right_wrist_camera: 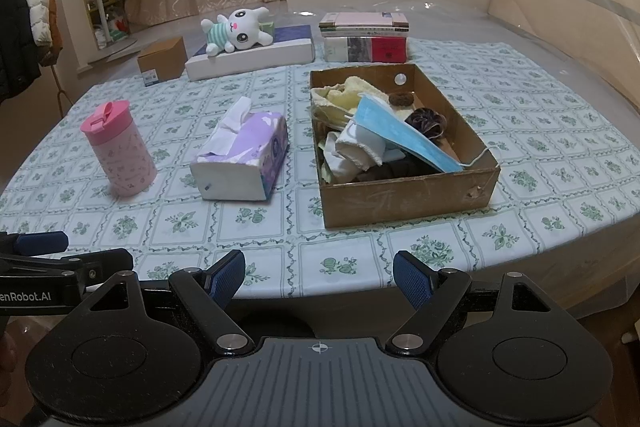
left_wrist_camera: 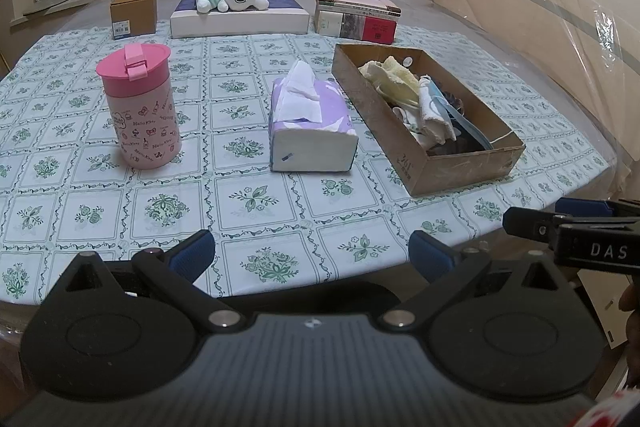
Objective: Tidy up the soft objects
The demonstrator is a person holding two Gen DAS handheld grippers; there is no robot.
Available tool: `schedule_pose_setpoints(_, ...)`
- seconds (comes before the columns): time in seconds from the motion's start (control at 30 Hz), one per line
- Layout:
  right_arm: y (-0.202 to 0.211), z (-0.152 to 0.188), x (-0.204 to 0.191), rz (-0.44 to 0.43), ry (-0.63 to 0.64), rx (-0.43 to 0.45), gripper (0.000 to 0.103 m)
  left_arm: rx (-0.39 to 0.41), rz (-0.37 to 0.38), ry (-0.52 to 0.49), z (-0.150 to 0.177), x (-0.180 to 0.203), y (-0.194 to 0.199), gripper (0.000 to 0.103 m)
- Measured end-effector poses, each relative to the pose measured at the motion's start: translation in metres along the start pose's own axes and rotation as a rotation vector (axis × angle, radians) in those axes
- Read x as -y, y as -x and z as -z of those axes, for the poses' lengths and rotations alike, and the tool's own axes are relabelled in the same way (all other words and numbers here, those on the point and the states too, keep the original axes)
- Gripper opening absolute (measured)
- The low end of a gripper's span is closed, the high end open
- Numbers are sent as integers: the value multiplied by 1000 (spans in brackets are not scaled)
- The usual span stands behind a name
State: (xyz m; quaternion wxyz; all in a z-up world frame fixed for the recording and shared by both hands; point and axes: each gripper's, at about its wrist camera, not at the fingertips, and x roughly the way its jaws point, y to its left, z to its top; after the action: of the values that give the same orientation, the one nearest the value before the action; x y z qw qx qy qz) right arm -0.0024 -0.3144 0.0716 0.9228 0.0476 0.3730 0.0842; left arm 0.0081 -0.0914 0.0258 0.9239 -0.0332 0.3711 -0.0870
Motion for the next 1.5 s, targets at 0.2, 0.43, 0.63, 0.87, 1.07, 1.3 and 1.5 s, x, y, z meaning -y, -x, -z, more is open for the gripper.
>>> schedule_pose_setpoints(0.2,0,-1,2,5,-2,4,81,-1,1,-1,0,0,0,102)
schedule_pose_setpoints(0.43,0,-1,2,5,-1,4,81,0,0,0,0,1,0,102)
schedule_pose_setpoints(0.63,1,-1,2,6,-3,6,81,2,1,-2,0,1,0,102)
schedule_pose_setpoints(0.87,1,-2,3,7,-3,5,81,2,0,0,0,1,0,102)
schedule_pose_setpoints(1.07,1,-1,3,8,-3,5,81,3,0,-2,0,1,0,102)
schedule_pose_setpoints(1.3,1,-1,3,7,-3,5,81,3,2,-2,-1,2,1,102)
schedule_pose_setpoints(1.5,1,-2,3,8,-2,7,81,3,0,-3,-1,1,1,102)
